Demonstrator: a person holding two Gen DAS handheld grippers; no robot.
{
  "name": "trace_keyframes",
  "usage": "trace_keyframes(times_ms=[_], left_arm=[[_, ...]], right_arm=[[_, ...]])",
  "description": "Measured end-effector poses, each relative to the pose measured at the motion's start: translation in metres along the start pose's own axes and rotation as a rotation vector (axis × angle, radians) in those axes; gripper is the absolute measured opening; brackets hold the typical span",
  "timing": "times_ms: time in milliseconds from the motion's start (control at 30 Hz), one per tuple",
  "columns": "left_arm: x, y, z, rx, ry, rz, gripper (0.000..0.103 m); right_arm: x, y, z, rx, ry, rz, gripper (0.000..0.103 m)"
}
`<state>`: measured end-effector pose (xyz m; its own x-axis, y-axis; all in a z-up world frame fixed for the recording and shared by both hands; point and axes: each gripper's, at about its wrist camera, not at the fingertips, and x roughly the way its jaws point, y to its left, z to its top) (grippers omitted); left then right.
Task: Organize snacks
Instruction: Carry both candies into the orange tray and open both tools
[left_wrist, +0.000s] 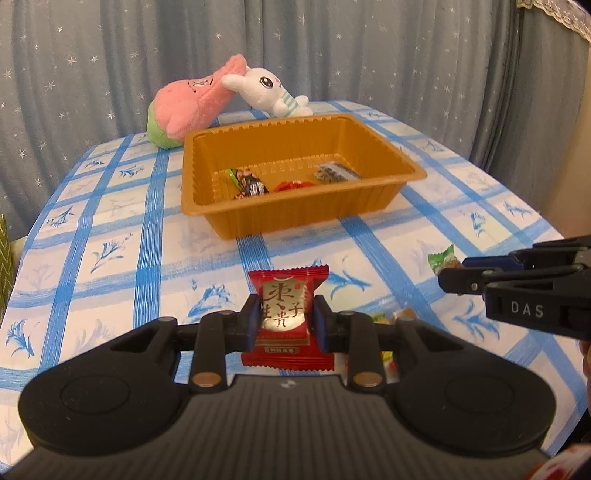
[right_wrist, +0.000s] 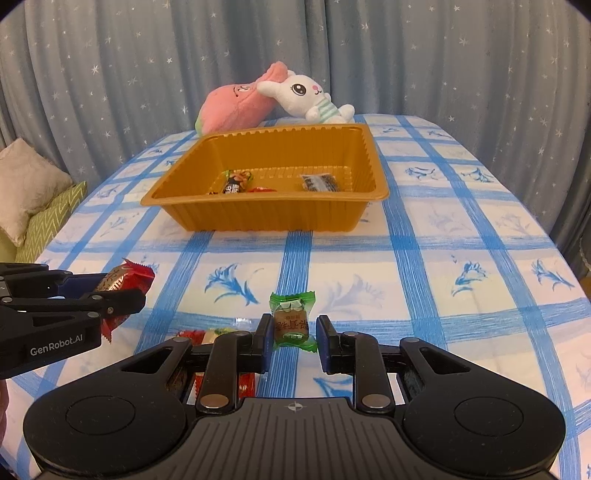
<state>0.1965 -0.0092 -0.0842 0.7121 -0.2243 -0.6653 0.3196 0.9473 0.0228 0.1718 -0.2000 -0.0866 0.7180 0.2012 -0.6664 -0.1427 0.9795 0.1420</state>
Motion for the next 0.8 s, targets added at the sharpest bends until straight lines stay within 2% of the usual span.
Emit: trace_keyframes(times_ms=[400,800], left_arm=[[0.001,0.002,0.031,-0.008,-0.062,0.006,0.027],[0.009,0.016,0.066,-0.040,-0.110,0.025,0.027]], right_arm=[[-0.005,-0.006,0.023,0.004,-0.040,0.008,0.025],[0.004,-0.008,0.063,-0.024,-0.101,0.010,0.025]])
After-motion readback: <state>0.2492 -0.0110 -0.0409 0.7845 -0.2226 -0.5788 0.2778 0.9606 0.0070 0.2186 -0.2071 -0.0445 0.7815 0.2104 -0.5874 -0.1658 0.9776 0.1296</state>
